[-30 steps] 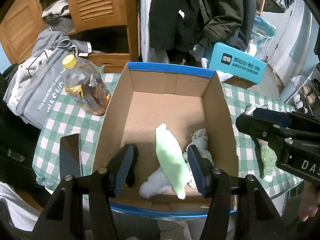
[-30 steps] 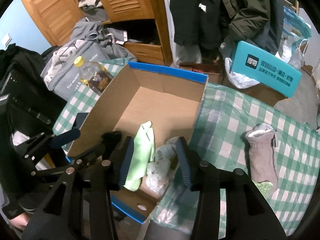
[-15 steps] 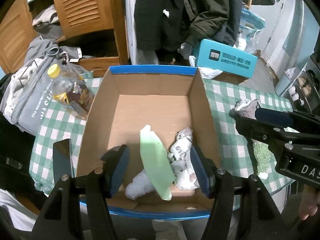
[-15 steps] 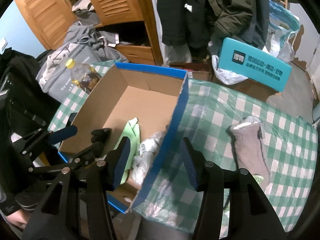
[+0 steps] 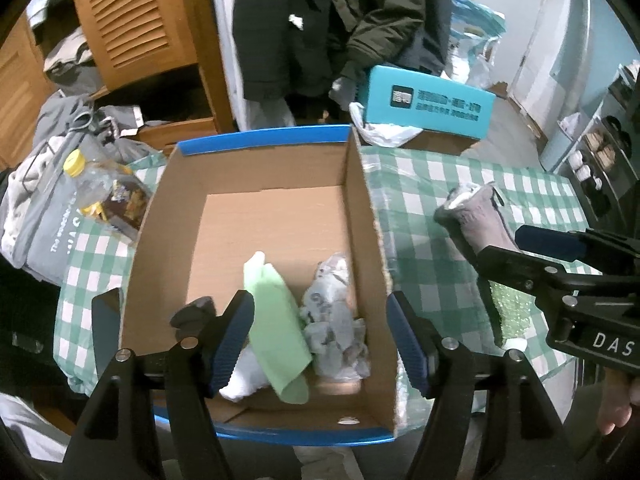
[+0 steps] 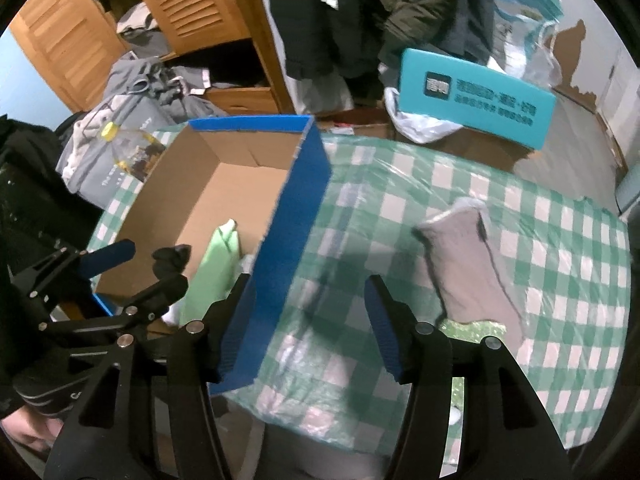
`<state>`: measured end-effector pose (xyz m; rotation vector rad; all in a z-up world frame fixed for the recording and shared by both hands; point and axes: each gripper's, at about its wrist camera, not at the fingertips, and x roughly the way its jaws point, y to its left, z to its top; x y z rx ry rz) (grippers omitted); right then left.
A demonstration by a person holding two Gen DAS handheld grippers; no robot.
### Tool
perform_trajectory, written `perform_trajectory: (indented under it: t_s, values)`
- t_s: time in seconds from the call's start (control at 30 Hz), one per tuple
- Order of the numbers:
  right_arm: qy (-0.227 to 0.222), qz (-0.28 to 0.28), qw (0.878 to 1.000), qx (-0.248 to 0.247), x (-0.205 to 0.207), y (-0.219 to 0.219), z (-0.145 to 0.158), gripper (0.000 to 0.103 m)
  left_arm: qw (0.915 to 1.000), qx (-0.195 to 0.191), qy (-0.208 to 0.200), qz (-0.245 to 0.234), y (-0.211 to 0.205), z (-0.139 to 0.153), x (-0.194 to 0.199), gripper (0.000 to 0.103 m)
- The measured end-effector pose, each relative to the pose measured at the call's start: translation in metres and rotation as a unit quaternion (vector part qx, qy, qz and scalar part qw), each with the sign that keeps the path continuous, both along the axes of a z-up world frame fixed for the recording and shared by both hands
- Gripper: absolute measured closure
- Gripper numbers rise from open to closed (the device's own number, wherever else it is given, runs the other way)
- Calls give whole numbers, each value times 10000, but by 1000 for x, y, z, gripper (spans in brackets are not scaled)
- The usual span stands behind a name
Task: Organize soft objects
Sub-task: 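Move both tools back over the grey glove and green scrubber on the table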
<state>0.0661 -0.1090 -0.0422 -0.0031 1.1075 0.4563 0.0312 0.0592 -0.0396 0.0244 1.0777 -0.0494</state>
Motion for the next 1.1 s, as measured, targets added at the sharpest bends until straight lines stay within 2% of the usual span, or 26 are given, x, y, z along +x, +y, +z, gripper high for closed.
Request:
perform_trajectory:
  t_s: [0.3,0.4,0.67,1.1]
  values:
    - [73,-240,9997,-29,-4,-34,-9,46,9996,61,72,-262,-30,-2,1,33]
    - [116,-327,9994,-21,-3,-45,-12,46,9993,91,99,-350,-39,-4,3,26]
    - [112,-690,9974,-147,-2,-81,-19,46,9977,173,164,-639,-70,-9,2,23]
    - [432,-963,9940,-274,-5,-120,-49,46,9938,80,534,-972,-112,-32,5,23]
